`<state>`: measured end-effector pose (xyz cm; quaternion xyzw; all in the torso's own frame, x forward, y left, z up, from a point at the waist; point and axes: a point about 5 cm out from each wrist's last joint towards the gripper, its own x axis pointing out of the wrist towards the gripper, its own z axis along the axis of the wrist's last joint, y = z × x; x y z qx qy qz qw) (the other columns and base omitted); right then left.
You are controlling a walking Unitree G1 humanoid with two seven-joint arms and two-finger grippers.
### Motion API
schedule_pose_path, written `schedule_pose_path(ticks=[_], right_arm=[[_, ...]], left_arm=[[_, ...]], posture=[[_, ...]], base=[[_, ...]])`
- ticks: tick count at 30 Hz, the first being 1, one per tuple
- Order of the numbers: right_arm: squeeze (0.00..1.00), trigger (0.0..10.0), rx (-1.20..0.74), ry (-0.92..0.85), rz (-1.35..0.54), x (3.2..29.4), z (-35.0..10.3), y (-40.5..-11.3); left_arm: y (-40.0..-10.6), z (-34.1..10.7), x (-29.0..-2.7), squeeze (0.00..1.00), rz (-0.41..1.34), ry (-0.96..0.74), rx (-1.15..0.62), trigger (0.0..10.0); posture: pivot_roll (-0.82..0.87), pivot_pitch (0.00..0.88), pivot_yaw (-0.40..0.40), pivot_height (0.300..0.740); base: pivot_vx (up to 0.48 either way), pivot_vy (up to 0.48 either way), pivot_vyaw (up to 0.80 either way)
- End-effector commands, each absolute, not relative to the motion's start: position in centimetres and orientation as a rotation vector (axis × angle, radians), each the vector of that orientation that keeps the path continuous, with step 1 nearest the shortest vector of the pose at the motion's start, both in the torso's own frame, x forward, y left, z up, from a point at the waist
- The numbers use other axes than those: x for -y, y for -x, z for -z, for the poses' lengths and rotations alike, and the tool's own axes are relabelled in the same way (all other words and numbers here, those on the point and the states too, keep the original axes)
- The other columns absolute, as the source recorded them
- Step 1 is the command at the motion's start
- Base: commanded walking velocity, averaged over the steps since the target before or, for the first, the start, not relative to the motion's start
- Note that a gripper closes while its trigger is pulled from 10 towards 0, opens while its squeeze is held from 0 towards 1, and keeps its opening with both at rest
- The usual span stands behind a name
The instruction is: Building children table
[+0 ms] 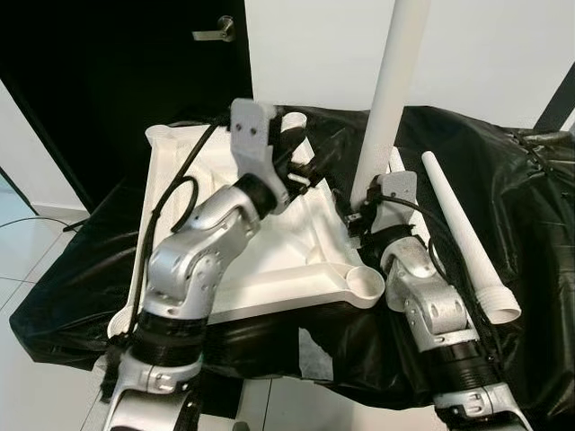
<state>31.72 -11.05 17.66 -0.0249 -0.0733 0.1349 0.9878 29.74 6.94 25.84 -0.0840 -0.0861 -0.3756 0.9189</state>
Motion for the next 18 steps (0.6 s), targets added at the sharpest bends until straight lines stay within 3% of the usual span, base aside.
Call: schedule_pose_path(ticks=[1,18], right_arm=[[0.00,10.0,0.147,0.043,-0.288,10.8,-17.7,-31.3],[0.00,10.0,0.182,0.056,-0.327,10.4,-18.8,-30.7]], left_arm=[[-29.1,-25.1,-6.8,0.00,0.878,0.135,0.166,10.0],[-27.9,-22.5,-7.4,0.00,0.880,0.012,0.102,10.0]], posture=[[0.05,0.000,0.014,0.740],[0.06,0.000,0.006,0.740]], base=[[0.000,0.000,0.00],[0.000,0.000,0.00]])
